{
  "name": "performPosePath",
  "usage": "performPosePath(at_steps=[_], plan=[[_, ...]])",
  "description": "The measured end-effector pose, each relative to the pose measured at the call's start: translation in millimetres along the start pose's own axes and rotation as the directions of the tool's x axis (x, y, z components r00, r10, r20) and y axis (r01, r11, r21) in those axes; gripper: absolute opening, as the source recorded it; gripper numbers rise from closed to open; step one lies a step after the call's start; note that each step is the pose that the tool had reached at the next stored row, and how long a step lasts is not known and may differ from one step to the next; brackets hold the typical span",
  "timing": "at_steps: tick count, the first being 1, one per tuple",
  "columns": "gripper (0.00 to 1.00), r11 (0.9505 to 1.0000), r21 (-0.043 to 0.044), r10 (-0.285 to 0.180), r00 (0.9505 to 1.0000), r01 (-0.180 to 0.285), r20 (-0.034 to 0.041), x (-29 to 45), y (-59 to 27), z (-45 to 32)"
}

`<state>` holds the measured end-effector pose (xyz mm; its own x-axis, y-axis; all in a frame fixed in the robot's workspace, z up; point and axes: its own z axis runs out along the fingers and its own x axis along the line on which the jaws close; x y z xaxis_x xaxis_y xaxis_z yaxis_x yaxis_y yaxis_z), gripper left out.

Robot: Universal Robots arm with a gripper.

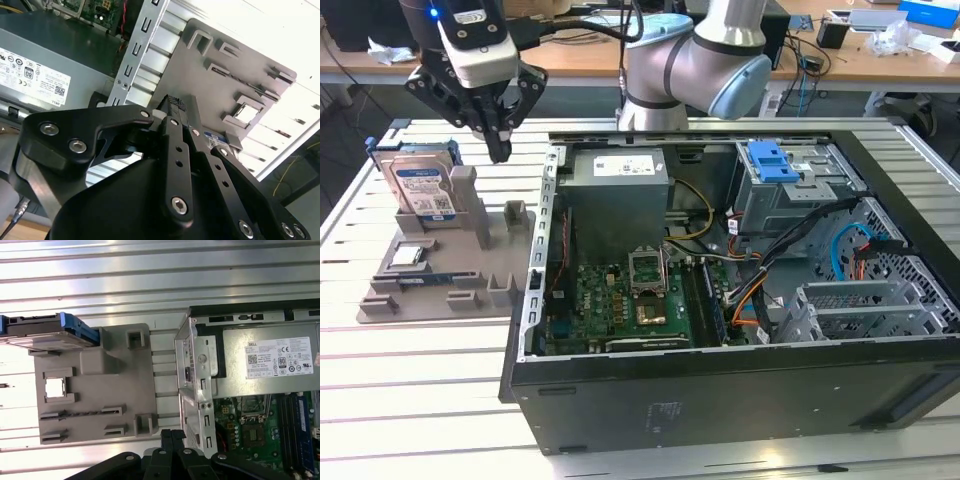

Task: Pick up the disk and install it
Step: 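Reach for the disk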

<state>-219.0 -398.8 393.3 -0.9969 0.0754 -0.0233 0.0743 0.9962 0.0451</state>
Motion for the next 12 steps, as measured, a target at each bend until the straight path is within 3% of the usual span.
performPosePath(at_steps=[5, 12], plan=[[0.11, 1.0, 0.0, 0.0, 1.0, 0.0, 0.0, 12.5, -1.0, -0.3], [0.11, 1.0, 0.0, 0.0, 1.0, 0.0, 0.0, 24.5, -1.8, -0.6]])
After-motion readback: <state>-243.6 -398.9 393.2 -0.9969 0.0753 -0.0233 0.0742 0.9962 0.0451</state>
